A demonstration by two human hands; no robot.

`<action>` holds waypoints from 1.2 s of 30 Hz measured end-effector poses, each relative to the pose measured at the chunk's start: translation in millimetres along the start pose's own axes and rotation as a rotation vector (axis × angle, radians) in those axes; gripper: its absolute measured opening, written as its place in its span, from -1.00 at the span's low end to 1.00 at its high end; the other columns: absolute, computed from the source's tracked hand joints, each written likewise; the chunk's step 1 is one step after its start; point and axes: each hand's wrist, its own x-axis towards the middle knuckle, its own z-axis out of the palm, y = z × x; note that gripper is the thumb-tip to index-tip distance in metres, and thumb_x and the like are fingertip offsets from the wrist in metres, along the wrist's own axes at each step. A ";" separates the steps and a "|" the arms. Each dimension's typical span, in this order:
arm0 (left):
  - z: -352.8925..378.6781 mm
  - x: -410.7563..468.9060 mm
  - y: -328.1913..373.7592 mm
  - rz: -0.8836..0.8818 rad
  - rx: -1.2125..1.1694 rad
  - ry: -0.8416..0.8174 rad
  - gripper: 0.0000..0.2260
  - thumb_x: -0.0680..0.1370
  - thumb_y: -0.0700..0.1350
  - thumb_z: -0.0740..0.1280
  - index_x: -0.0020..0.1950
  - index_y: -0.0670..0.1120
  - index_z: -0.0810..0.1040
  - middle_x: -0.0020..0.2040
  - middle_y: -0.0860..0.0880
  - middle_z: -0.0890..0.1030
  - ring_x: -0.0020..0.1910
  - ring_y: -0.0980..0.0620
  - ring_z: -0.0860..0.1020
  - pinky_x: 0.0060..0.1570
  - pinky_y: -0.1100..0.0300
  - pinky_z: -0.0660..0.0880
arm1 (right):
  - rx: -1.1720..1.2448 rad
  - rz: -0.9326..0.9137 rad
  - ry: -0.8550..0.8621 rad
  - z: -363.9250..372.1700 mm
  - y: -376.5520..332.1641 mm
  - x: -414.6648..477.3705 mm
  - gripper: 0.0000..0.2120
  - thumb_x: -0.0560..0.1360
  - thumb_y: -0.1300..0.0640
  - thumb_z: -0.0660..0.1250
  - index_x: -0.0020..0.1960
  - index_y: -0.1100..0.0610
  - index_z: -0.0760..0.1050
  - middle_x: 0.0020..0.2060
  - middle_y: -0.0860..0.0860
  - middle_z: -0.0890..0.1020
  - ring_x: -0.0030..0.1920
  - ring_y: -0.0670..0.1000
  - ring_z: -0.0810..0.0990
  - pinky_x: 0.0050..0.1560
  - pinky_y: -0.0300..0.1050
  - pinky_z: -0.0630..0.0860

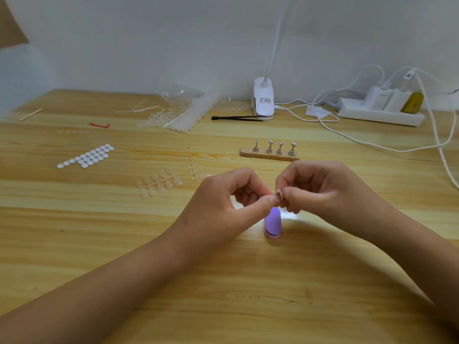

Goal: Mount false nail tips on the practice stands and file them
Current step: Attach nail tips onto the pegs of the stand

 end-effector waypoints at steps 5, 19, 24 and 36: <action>-1.4 0.5 -1.4 -0.013 -0.030 0.009 -0.90 0.52 -0.18 0.46 -0.19 -0.05 0.61 -0.29 0.08 0.59 -0.27 0.23 0.49 -0.16 0.39 0.42 | 0.039 0.001 0.009 -2.1 2.8 0.5 -0.87 0.49 0.40 0.33 -0.20 0.26 0.58 -0.37 0.03 0.63 -0.36 -0.09 0.54 -0.29 -0.26 0.51; -2.6 1.5 -2.9 -0.055 -0.084 0.007 -0.86 0.53 -0.19 0.45 -0.20 0.00 0.59 -0.25 0.04 0.65 -0.24 0.16 0.53 -0.16 0.32 0.47 | 0.065 -0.025 -0.029 -4.1 4.2 -0.5 -0.98 0.46 0.28 0.39 -0.15 0.21 0.58 -0.35 -0.03 0.64 -0.34 -0.12 0.57 -0.24 -0.31 0.49; -1.5 0.4 -4.1 -0.038 -0.039 0.007 -0.88 0.53 -0.17 0.45 -0.19 -0.01 0.60 -0.28 0.07 0.61 -0.26 0.22 0.49 -0.17 0.41 0.41 | -0.134 -0.092 -0.003 -4.8 5.0 -1.2 -0.89 0.45 0.32 0.41 -0.16 0.13 0.59 -0.30 -0.05 0.66 -0.32 -0.14 0.59 -0.23 -0.34 0.50; 1.4 -1.3 -4.1 -0.036 0.043 0.030 -0.89 0.53 -0.15 0.44 -0.19 -0.01 0.60 -0.26 0.03 0.59 -0.26 0.22 0.48 -0.18 0.41 0.40 | -0.324 -0.155 0.002 -2.4 6.0 -0.4 -0.89 0.45 0.32 0.42 -0.18 0.13 0.57 -0.33 -0.05 0.62 -0.31 -0.12 0.56 -0.22 -0.25 0.53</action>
